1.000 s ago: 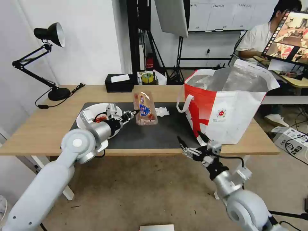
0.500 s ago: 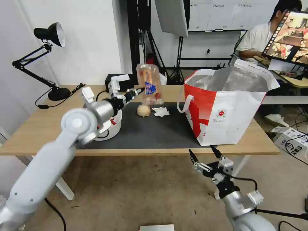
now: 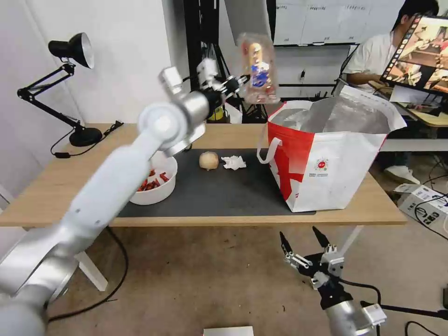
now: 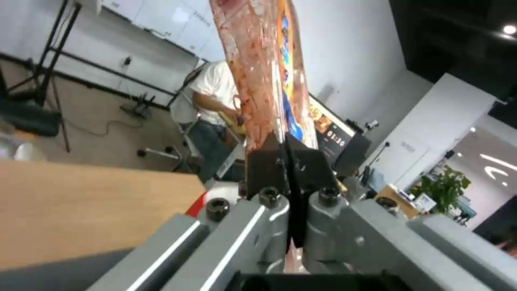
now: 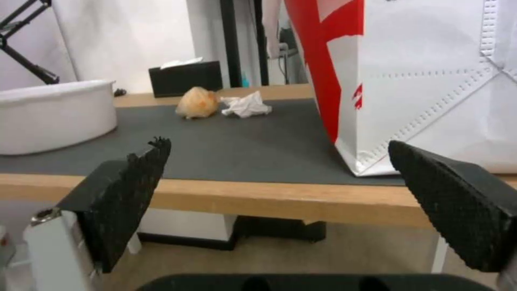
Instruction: Pick up the trash from the table and place it into the takeout bag.
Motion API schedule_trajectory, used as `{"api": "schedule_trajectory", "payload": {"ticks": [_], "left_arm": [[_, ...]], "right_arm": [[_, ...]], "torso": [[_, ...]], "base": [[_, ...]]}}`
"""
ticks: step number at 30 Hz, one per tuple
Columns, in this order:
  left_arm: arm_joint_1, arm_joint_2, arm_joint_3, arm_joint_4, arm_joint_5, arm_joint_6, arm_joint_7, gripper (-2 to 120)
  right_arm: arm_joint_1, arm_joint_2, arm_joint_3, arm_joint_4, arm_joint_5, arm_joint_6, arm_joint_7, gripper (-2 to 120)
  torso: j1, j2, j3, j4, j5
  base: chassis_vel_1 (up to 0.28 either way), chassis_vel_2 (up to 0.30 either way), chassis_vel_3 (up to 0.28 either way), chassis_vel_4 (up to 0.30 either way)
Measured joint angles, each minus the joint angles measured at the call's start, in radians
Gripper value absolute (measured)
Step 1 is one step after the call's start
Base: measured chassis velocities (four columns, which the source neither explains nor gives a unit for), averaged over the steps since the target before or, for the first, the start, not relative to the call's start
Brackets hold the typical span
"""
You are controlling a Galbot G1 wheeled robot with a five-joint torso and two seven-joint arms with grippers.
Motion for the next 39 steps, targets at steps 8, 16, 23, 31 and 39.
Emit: {"api": "schedule_trajectory", "payload": {"ticks": [8,16,23,31,39], "left_arm": [[-0.049,-0.113,0.099,0.077,0.193,-0.023,-0.004,0],[-0.053,-0.184,0.184,0.125,0.357,-0.032,0.005,0],[-0.039,-0.195,0.23,0.144,0.418,-0.035,0.027,0],[-0.021,-0.178,0.237,0.124,0.415,-0.035,0.045,7],[-0.016,-0.16,0.239,0.087,0.38,-0.036,0.059,37]], "right_arm": [[0.002,0.012,-0.002,-0.008,-0.01,0.001,0.0,100],[0.008,0.014,0.0,-0.013,-0.01,0.001,0.001,100],[0.015,0.015,0.001,-0.022,-0.009,0.0,0.003,100],[0.023,0.012,-0.003,-0.031,-0.008,-0.002,0.004,100],[0.03,0.013,-0.007,-0.039,-0.008,-0.005,0.005,100]], "torso": [[0.0,0.0,0.0,0.0,0.0],[0.0,0.0,0.0,-0.0001,-0.0001],[0.0,0.0,0.0,0.0,-0.0002],[0.0,0.0,0.0,0.0001,-0.0002],[0.0,0.0,0.0,0.0,-0.0002]], "base": [[0.0,0.0,0.0,0.0],[0.0,0.0,0.0,0.0],[0.0,0.0,0.0,0.0],[0.0,0.0,0.0,0.0],[0.0,0.0,0.0,0.0]]}}
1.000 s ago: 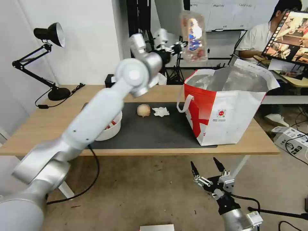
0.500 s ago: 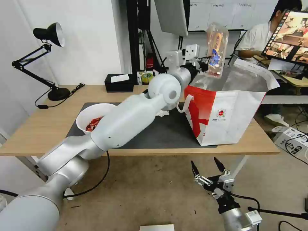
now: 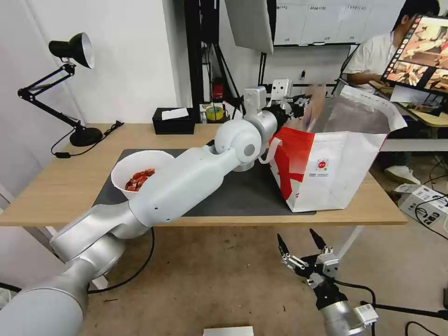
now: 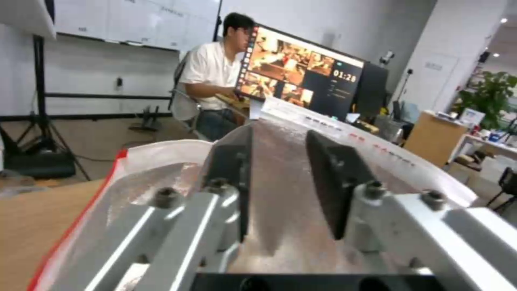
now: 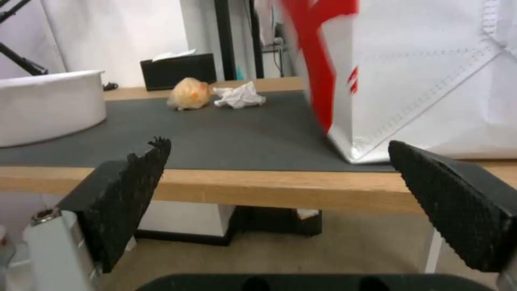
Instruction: Pick up the trash from the table and place it into the takeout bag.
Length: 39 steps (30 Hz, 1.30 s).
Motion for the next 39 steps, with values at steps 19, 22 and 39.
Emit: {"api": "schedule_trajectory", "payload": {"ticks": [19,22,39], "left_arm": [[0.22,0.28,-0.127,-0.271,0.044,-0.037,0.011,99],[0.289,0.347,-0.16,-0.296,0.096,-0.06,0.029,100],[0.799,0.553,-0.54,-0.416,0.434,-0.172,0.135,100]], "right_arm": [[0.002,0.002,-0.005,0.024,-0.002,-0.005,0.001,100],[0.004,0.002,-0.012,0.03,-0.01,-0.005,0.001,100],[0.022,-0.013,-0.059,0.038,-0.051,-0.004,0.002,100]], "torso": [[0.0,0.0,0.0,0.0001,-0.0003],[0.0,0.0,0.0,0.0,-0.0006],[0.0,0.0,0.0,0.0004,-0.0003]], "base": [[0.0,0.0,0.0,0.0],[0.0,0.0,0.0,0.0],[0.0,0.0,0.0,0.0]]}}
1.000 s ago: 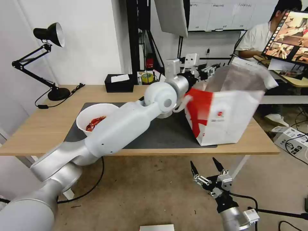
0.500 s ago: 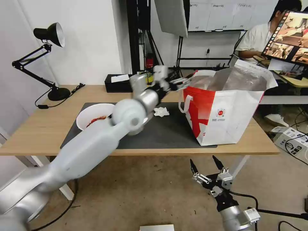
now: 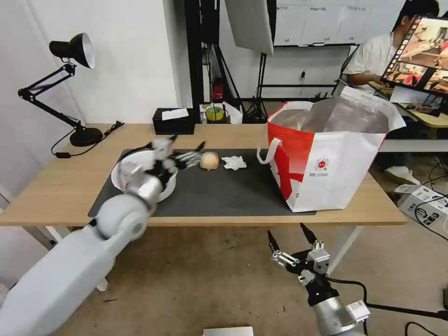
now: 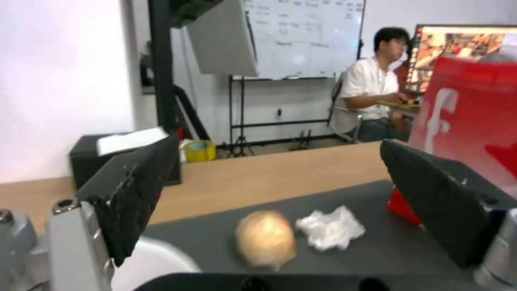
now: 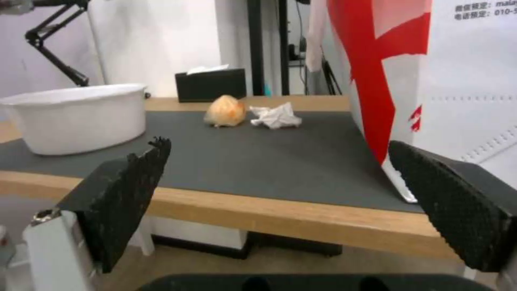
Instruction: Pick up the trash from the table and place it into the takeout bag.
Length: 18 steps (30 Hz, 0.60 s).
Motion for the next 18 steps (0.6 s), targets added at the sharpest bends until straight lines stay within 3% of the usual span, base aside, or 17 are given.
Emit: {"api": "schedule_trajectory", "payload": {"ticks": [2,4,5,6,12,18], "left_arm": [[0.045,0.015,-0.032,-0.013,0.008,-0.012,0.003,100],[0.19,0.041,-0.124,-0.054,0.069,-0.055,0.016,100],[0.19,0.041,-0.124,-0.054,0.069,-0.055,0.016,100],[0.253,0.032,-0.165,-0.073,0.104,-0.062,0.02,100],[0.37,-0.006,-0.215,-0.072,0.248,-0.117,0.04,100],[0.526,-0.052,-0.334,-0.071,0.3,-0.159,0.046,100]], "right_arm": [[-0.005,-0.001,-0.004,0.005,-0.006,0.002,0.0,100],[-0.006,-0.001,-0.013,0.008,-0.01,0.006,0.001,100],[-0.006,-0.001,-0.013,0.008,-0.01,0.006,0.001,100],[-0.008,0.003,-0.011,0.01,-0.011,0.008,0.001,100],[-0.033,0.042,0.019,0.017,-0.02,0.019,0.012,100],[-0.025,0.06,0.012,0.001,-0.03,0.02,0.019,100]], "torso": [[0.0,0.0,0.0,-0.0001,0.0002],[0.0,0.0,0.0,-0.0005,0.0005],[0.0,0.0,0.0,-0.0005,0.0005],[0.0,0.0,0.0,0.0001,0.0002],[0.0,0.0,0.0,-0.001,0.0003],[0.0,0.0,0.0,-0.0003,0.0001]], "base": [[0.0,0.0,0.0,0.0],[0.0,0.0,0.0,0.0],[0.0,0.0,0.0,0.0],[0.0,0.0,0.0,0.0],[0.0,0.0,0.0,0.0],[0.0,0.0,0.0,0.0]]}}
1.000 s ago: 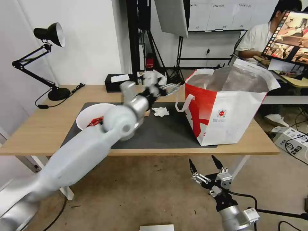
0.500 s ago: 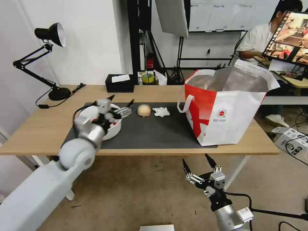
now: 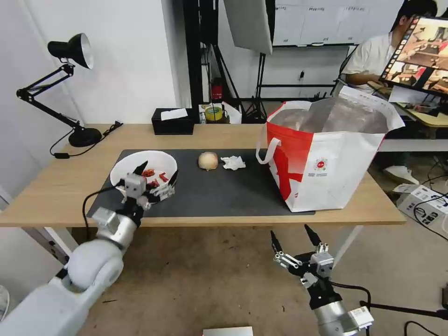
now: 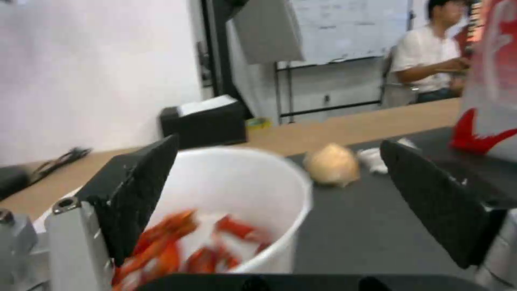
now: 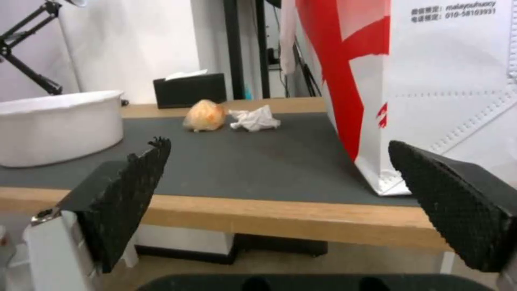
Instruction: Pick up the trash from the table and place it into the takeout bag.
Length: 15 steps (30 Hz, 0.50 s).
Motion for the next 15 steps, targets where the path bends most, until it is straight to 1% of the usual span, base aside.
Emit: {"api": "schedule_trajectory", "payload": {"ticks": [3,5,7,8,10,11,12,15], "left_arm": [[0.098,-0.036,-0.085,0.003,0.034,-0.015,-0.009,100],[0.121,-0.045,-0.101,0.003,0.049,-0.021,-0.008,100],[0.195,-0.08,-0.142,0.006,0.089,-0.043,0.003,100],[0.195,-0.08,-0.142,0.006,0.089,-0.043,0.003,100],[0.247,-0.114,-0.162,0.012,0.11,-0.062,0.017,100],[0.28,-0.139,-0.168,0.024,0.137,-0.084,0.027,100],[0.28,-0.139,-0.168,0.024,0.137,-0.084,0.027,100],[0.325,-0.17,-0.173,0.024,0.154,-0.097,0.035,100]], "right_arm": [[0.0,0.005,-0.002,-0.01,-0.007,0.001,0.002,100],[0.0,0.006,-0.002,-0.012,-0.008,0.002,0.002,100],[-0.001,0.008,0.002,-0.015,-0.009,0.005,0.002,100],[-0.001,0.008,0.002,-0.015,-0.009,0.005,0.002,100],[-0.001,0.007,0.003,-0.019,-0.009,0.006,0.002,100],[-0.001,-0.001,0.003,-0.024,-0.009,0.007,0.002,100],[-0.001,-0.001,0.003,-0.024,-0.009,0.007,0.002,100],[0.0,-0.022,0.004,-0.033,-0.01,0.008,0.003,100]], "torso": [[0.0,0.0,0.0,-0.0002,0.0001],[0.0,0.0,0.0,-0.0001,0.0001],[0.0,0.0,0.0,-0.0001,0.0002],[0.0,0.0,0.0,-0.0001,0.0002],[0.0,0.0,0.0,0.0,0.0001],[0.0,0.0,0.0,0.0,0.0001],[0.0,0.0,0.0,0.0,0.0001],[0.0,0.0,0.0,-0.0001,0.0002]], "base": [[0.0,0.0,0.0,0.0],[0.0,0.0,0.0,0.0],[0.0,0.0,0.0,0.0],[0.0,0.0,0.0,0.0],[0.0,0.0,0.0,0.0],[0.0,0.0,0.0,0.0],[0.0,0.0,0.0,0.0],[0.0,0.0,0.0,0.0]]}}
